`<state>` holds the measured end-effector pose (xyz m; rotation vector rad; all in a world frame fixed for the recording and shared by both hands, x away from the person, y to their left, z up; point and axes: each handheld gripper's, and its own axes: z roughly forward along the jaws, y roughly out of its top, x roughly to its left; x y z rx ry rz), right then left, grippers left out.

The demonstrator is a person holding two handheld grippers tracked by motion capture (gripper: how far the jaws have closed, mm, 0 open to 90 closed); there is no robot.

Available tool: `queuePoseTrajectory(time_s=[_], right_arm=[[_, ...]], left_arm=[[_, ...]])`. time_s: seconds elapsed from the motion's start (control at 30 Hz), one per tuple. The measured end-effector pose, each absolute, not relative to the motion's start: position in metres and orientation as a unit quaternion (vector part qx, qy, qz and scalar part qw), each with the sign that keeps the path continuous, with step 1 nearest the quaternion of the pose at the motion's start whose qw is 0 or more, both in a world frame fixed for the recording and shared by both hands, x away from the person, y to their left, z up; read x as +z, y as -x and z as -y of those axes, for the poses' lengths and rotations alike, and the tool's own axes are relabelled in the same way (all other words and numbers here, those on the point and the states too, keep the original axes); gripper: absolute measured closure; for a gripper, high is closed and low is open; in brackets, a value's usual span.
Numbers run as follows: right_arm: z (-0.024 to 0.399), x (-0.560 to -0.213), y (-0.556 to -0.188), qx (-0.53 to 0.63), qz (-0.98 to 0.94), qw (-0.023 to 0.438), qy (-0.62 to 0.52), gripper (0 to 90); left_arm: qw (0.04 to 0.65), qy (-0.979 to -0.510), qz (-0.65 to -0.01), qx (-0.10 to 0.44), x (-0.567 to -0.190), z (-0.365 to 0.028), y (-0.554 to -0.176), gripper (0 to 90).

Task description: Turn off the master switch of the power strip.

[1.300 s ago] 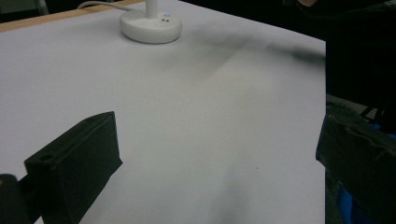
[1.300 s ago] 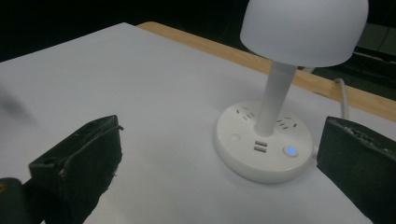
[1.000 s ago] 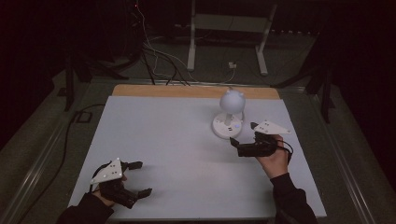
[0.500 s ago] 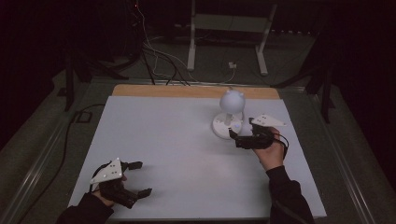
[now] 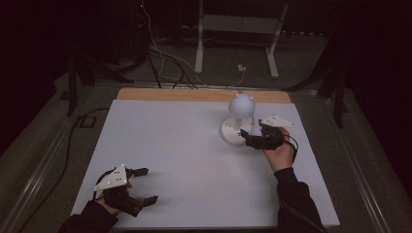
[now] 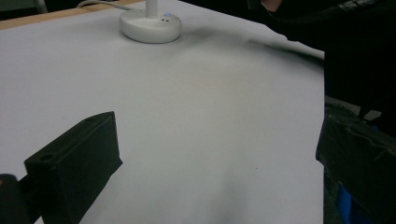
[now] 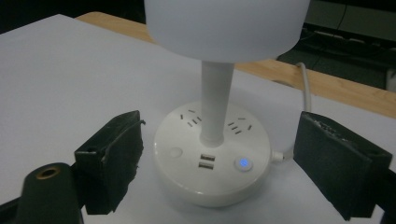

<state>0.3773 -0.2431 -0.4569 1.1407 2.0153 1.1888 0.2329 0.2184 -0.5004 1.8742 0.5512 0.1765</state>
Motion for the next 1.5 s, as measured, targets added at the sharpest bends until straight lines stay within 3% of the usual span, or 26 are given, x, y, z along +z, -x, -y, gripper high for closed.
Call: queuePoseTrajectory(time_s=[0.5, 0.9, 1.27, 1.5], right_arm=[[0.245, -0.467, -0.39, 0.438, -0.724, 0.284, -0.451, 22.2], [0.249, -0.471, -0.394, 0.41, -0.72, 0.311, -0.466, 57.7], [0.251, -0.471, -0.397, 0.384, -0.72, 0.304, -0.491, 89.9], [0.247, -0.473, -0.398, 0.381, -0.722, 0.3, -0.493, 90.0]], left_arm=[[0.556, -0.794, -0.235, 0.073, -0.5, -0.219, -0.233, 0.3], [0.554, -0.795, -0.236, 0.073, -0.501, -0.219, -0.234, 0.3], [0.555, -0.794, -0.236, 0.073, -0.501, -0.219, -0.234, 0.3], [0.555, -0.794, -0.236, 0.073, -0.501, -0.219, -0.233, 0.3]])
